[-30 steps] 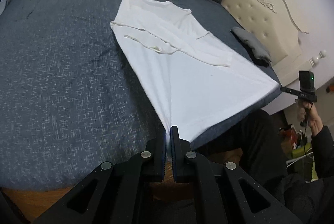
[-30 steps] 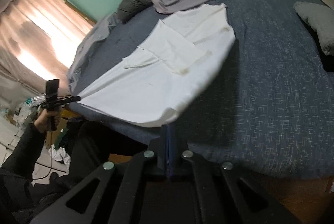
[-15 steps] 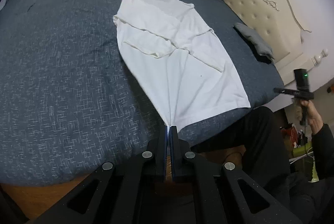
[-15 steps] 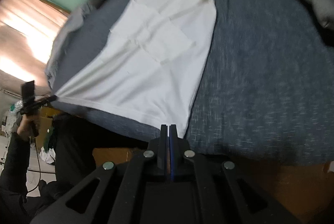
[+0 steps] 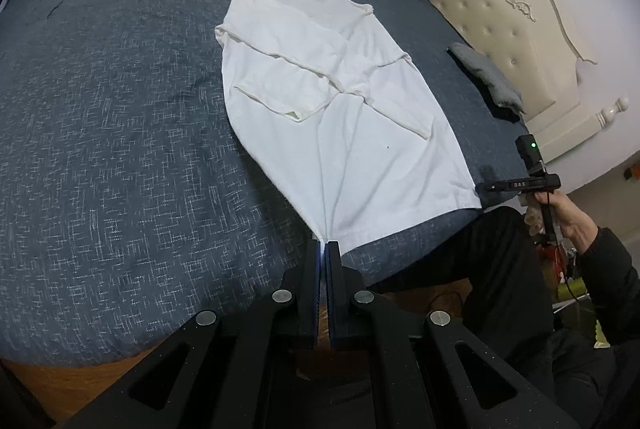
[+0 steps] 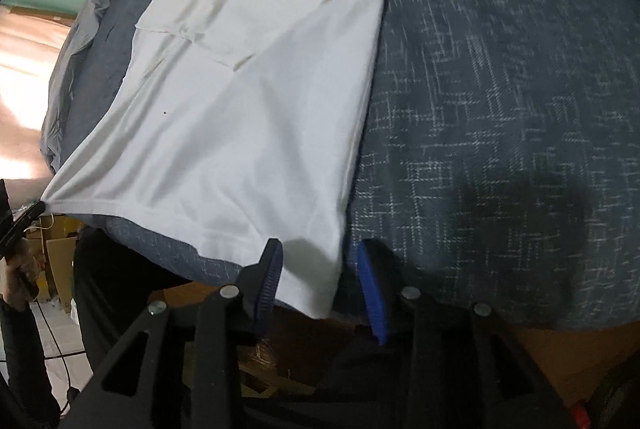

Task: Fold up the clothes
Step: 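Hold the hem with both grippers and pull it taut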

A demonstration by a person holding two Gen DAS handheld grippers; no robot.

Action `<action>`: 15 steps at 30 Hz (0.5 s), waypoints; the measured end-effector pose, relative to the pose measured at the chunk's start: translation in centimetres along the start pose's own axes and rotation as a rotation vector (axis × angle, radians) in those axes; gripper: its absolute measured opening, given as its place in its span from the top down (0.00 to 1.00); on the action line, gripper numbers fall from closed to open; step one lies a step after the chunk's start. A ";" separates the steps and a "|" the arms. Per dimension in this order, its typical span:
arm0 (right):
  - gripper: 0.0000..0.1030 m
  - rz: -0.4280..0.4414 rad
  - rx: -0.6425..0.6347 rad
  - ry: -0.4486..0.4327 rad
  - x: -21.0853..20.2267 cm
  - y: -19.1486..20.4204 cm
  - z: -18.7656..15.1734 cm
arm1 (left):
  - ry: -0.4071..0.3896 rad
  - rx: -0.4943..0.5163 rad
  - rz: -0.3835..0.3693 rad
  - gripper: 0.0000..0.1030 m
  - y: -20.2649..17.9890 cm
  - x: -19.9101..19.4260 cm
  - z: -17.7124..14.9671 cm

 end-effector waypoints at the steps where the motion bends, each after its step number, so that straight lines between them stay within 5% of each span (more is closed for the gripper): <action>1: 0.62 0.001 0.002 0.007 0.2 0.0 -0.1 | 0.000 -0.001 -0.001 0.98 0.0 0.1 0.0; 6: 0.62 0.024 -0.004 0.038 0.6 0.4 -1.3 | 0.002 -0.005 -0.004 0.98 0.0 0.5 0.2; 9: 0.91 0.038 -0.011 0.041 0.3 0.5 -1.7 | -0.001 -0.008 -0.005 0.98 0.1 0.6 0.4; 15: 0.96 0.089 -0.037 -0.011 -1.1 1.4 -1.4 | -0.012 -0.010 -0.010 0.98 0.2 0.5 0.9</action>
Point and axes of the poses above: each gripper's, at about its wrist camera, not at the fingertips, and x roughly the way its jaws point, y to its left, z to its top, the point moved 10 cm from there along x, roughly the way its jaws point, and after that the axes turned 10 degrees about -y, right-handed, at the moved point
